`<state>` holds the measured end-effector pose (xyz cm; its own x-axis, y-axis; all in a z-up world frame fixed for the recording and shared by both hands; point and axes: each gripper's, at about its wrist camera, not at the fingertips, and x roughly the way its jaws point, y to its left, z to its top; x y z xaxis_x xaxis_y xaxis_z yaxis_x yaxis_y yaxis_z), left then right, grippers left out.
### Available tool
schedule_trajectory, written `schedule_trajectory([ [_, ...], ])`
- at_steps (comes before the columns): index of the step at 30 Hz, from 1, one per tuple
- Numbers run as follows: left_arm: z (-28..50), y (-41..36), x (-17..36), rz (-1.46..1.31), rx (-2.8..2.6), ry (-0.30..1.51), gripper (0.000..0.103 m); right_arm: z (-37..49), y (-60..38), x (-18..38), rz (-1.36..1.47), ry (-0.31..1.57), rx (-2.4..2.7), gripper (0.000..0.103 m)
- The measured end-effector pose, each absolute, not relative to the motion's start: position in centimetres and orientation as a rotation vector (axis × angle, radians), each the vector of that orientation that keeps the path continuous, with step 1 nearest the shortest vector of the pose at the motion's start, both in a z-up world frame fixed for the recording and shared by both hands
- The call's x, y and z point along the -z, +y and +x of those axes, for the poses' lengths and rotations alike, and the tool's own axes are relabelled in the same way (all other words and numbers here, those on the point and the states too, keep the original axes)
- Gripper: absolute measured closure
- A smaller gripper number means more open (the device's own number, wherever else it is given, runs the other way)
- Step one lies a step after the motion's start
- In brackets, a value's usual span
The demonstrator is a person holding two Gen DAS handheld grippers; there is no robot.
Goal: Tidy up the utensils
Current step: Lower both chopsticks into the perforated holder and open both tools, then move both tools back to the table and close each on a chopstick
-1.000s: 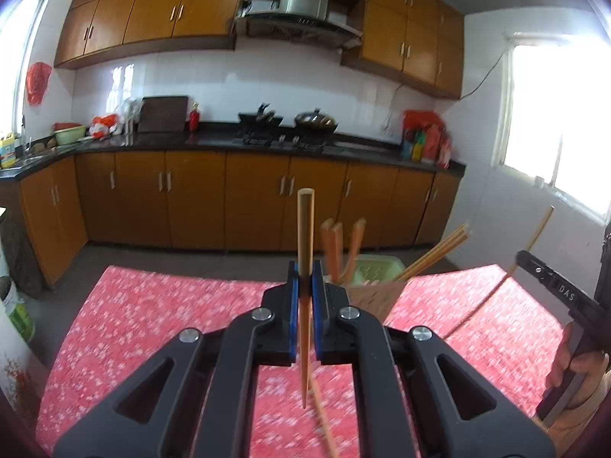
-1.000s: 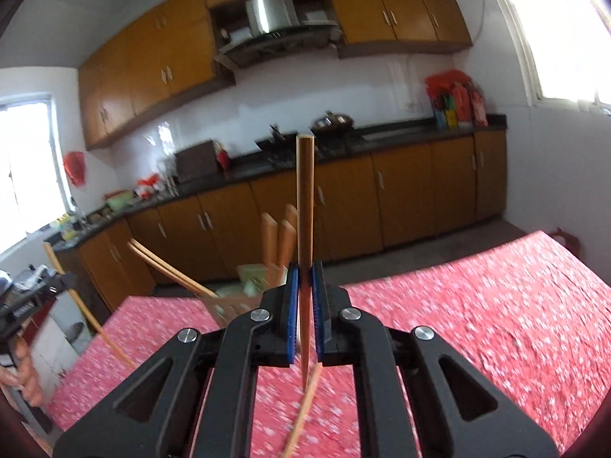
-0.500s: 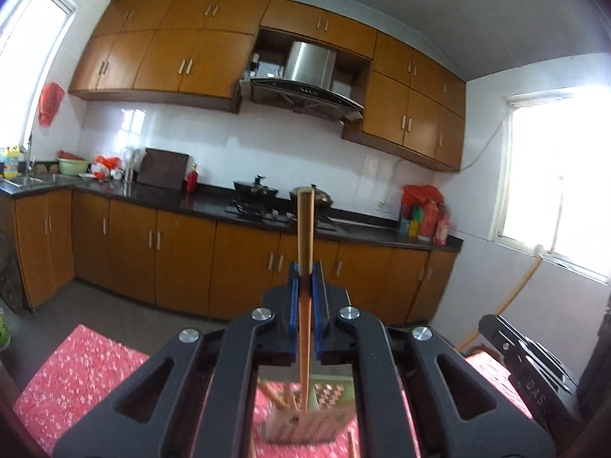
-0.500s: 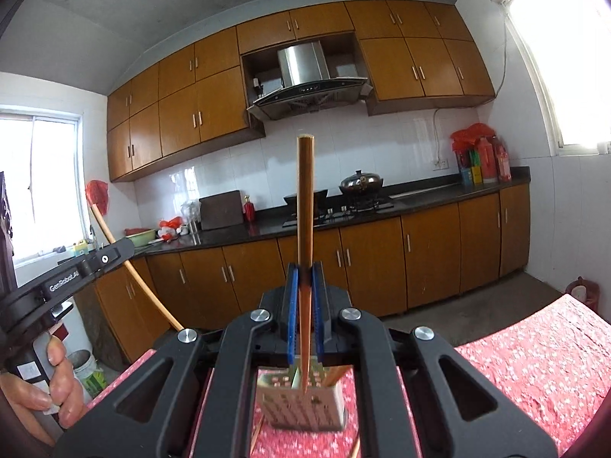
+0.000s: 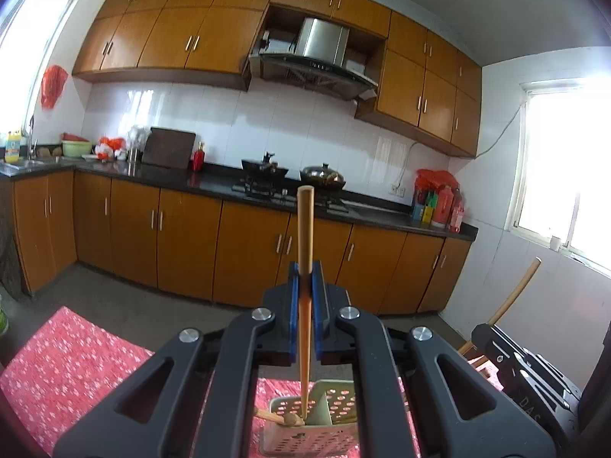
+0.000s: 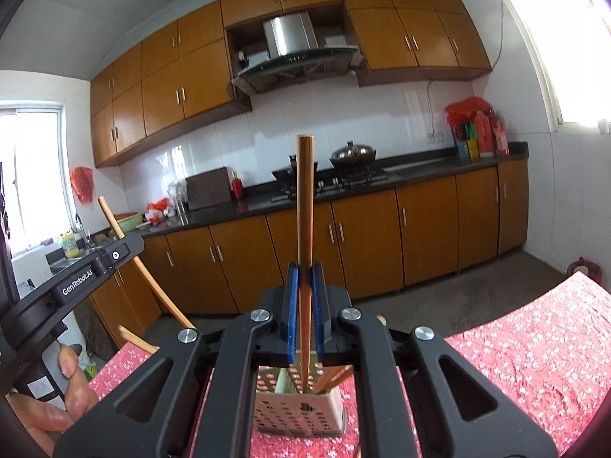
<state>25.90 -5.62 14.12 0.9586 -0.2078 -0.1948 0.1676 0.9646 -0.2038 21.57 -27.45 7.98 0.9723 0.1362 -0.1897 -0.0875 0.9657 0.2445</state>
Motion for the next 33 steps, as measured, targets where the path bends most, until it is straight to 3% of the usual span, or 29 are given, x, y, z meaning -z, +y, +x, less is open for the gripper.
schedule_trajectory([
  [5, 26.2, -5.4, -13.0, -0.188, 0.197, 0.248, 0.094, 21.6, -27.1, -7.5, 0.229, 0.239, -0.128, 0.095],
  [7, 26.1, -5.2, -12.9, -0.193, 0.199, 0.255, 0.081, 21.5, -27.1, -7.4, 0.233, 0.252, -0.136, 0.094],
  [9, 25.7, -4.9, -13.0, -0.197, 0.194, 0.252, 0.076, 21.4, -27.1, -7.4, 0.232, 0.262, -0.135, 0.094],
  [11, 25.2, -4.6, -13.3, -0.194, 0.191, 0.248, 0.076, 21.0, -27.2, -7.6, 0.230, 0.263, -0.133, 0.086],
  [13, 24.6, -4.1, -13.6, -0.198, 0.188, 0.245, 0.075, 20.5, -27.4, -7.9, 0.228, 0.251, -0.128, 0.070],
  [14, 24.2, -3.8, -13.8, -0.197, 0.184, 0.245, 0.074, 20.0, -27.5, -8.1, 0.225, 0.240, -0.124, 0.069],
  [23, 18.3, 0.8, -11.9, -0.134, 0.116, 0.271, 0.064, 15.4, -30.3, -6.6, 0.237, 0.285, -0.049, 0.068],
  [29, 16.3, 3.1, -5.1, -0.070, 0.084, 0.458, 0.063, 15.7, -30.4, 1.3, 0.280, 0.584, -0.066, 0.068],
  [31, 16.1, 3.2, -2.3, -0.058, 0.094, 0.537, 0.063, 15.7, -29.5, 4.0, 0.303, 0.686, -0.113, 0.077],
  [33, 15.9, 3.0, 0.0, -0.051, 0.109, 0.603, 0.063, 15.4, -28.0, 6.7, 0.309, 0.784, -0.158, 0.079],
])
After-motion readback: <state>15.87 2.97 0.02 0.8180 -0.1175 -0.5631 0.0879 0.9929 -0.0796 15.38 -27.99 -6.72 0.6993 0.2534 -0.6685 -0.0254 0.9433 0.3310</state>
